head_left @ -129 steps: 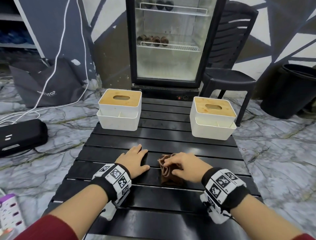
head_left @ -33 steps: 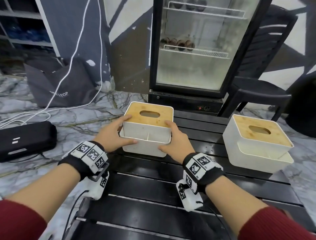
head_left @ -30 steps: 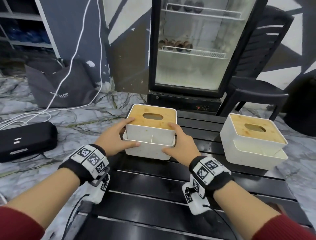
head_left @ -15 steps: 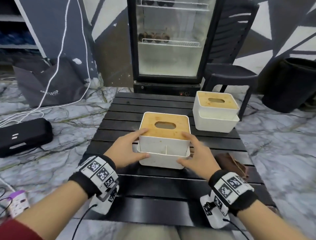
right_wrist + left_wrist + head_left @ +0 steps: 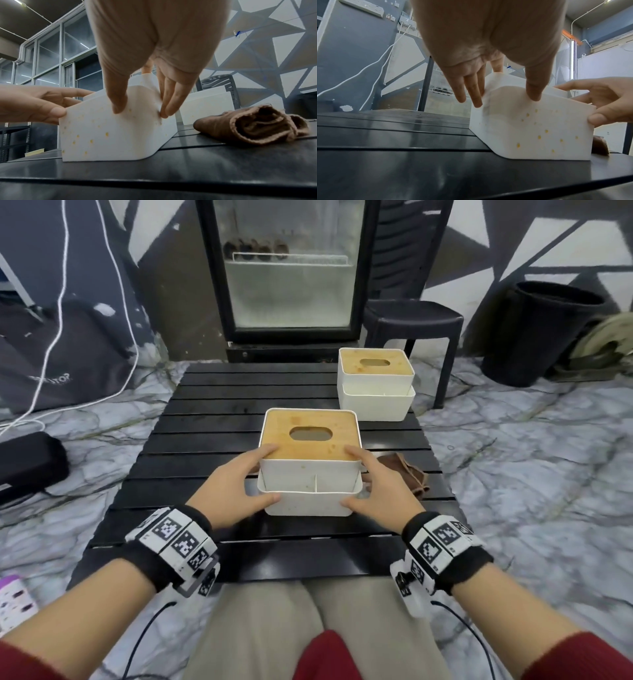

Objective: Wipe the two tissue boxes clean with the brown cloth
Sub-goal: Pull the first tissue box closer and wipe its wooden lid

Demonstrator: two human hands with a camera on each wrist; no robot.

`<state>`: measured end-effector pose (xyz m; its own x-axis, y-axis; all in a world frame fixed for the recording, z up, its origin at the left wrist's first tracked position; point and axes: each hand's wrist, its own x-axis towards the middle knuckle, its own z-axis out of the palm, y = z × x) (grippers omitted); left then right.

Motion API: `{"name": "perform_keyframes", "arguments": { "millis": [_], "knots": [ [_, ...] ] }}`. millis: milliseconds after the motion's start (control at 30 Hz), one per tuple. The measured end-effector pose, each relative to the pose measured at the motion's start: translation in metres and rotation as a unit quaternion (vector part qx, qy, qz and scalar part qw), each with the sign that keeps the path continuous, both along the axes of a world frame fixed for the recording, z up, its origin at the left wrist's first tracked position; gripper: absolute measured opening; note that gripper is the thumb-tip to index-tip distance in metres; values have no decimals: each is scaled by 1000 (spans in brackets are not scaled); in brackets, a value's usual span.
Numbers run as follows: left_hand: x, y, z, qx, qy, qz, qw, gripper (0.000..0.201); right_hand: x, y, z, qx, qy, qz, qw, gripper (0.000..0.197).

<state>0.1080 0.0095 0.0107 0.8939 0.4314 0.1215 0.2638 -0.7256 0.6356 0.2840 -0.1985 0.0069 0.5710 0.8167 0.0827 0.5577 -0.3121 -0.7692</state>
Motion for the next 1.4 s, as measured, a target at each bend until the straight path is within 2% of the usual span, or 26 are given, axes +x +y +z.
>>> {"name": "perform_keyframes", "arguments": {
  "millis": [133,333,400,567,633,700,767,867,1033,1133,1400],
  "knots": [
    [1,-3,2,-24,3,2,1000,75,3,0,2,-19,-7,12,1000,78],
    [13,-2,10,-110,-26,41,993,69,20,-10,11,-5,16,6,1000,40],
    [24,-3,16,-117,-27,59,991,63,31,-11,12,1,0,-19,1000,42],
    [56,0,21,-131,-19,106,985,38,55,-7,11,-10,-15,-82,997,62],
    [68,2,20,-125,-11,117,985,43,65,-6,7,-69,-56,-97,991,59],
    [78,5,21,-126,14,137,983,72,72,-5,2,-161,-88,-104,977,56],
    [85,7,23,-127,44,161,978,85,75,-4,-1,-238,-93,-113,960,57],
    [93,9,23,-128,54,177,974,84,78,-2,-4,-302,-85,-112,943,64],
    [97,9,22,-117,53,182,975,76,80,1,-7,-344,-103,-80,930,73],
    [98,11,22,-112,50,181,976,73,80,2,-8,-320,-108,-84,937,64],
    [78,23,21,-95,66,184,976,75,70,2,5,-165,-53,-91,981,49]
  ]
}}
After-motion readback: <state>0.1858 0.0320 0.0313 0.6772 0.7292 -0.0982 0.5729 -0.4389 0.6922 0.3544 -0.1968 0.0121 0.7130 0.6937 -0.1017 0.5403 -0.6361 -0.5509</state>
